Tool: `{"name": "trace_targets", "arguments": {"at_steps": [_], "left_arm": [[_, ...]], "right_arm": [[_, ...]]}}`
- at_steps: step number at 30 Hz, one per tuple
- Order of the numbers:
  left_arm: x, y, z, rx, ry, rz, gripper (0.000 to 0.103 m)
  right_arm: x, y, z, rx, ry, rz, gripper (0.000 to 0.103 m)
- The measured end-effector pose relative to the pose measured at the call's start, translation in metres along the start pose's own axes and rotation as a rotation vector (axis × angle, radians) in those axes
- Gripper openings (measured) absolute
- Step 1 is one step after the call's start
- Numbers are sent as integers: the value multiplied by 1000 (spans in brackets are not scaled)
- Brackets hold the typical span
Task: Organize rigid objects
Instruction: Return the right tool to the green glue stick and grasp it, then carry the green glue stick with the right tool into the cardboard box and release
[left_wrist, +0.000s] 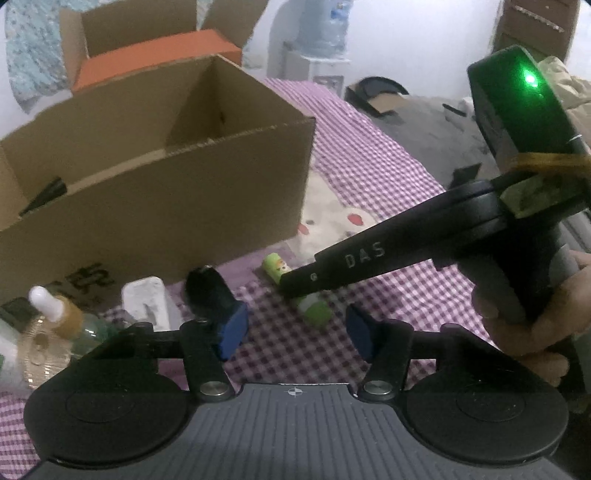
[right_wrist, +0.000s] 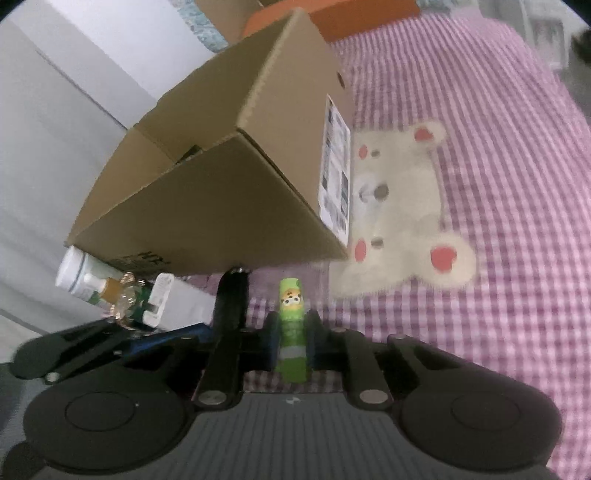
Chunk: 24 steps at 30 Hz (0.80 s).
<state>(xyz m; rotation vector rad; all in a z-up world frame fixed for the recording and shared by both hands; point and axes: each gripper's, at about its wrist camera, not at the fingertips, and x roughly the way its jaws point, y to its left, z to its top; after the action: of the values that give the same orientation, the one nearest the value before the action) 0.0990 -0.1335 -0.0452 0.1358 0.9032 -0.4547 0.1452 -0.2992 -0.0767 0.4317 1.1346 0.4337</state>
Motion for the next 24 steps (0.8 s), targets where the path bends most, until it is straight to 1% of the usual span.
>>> {"name": "trace_targets", "arguments": {"at_steps": [3,6,7,8,9,11,14,19,21,24], "left_arm": [[2,-1,-2,5,17,-29,57],[6,-4,-3,15,39,-35,52],[7,-4,-3,15,48,-32,45],[9,-5,-3,16,57,-32,42],[10,-5,-3,16,66,-34,41],[14,-6,-2,18,87,-26,36],[20,-6,-2,9,115,-13,35],[25,-5,2,4,113,-7,35],[26,-5,4,-1,113,-5,35],[27,-5,5,0,110,8,30]], "right_arm": [[-2,-6,-5,54,27,31,15],[-4,-11,-11,108,41,61,15],[-5,-12,-11,121,44,68,15],[-6,-13,-12,131,43,73,15],[-6,-13,-13,135,41,73,15],[-8,-13,-15,137,38,71,15],[-9,-12,-14,140,39,78,15],[-5,-4,-15,139,41,87,15],[3,3,-14,136,40,89,15],[8,12,-16,129,30,94,15]]}}
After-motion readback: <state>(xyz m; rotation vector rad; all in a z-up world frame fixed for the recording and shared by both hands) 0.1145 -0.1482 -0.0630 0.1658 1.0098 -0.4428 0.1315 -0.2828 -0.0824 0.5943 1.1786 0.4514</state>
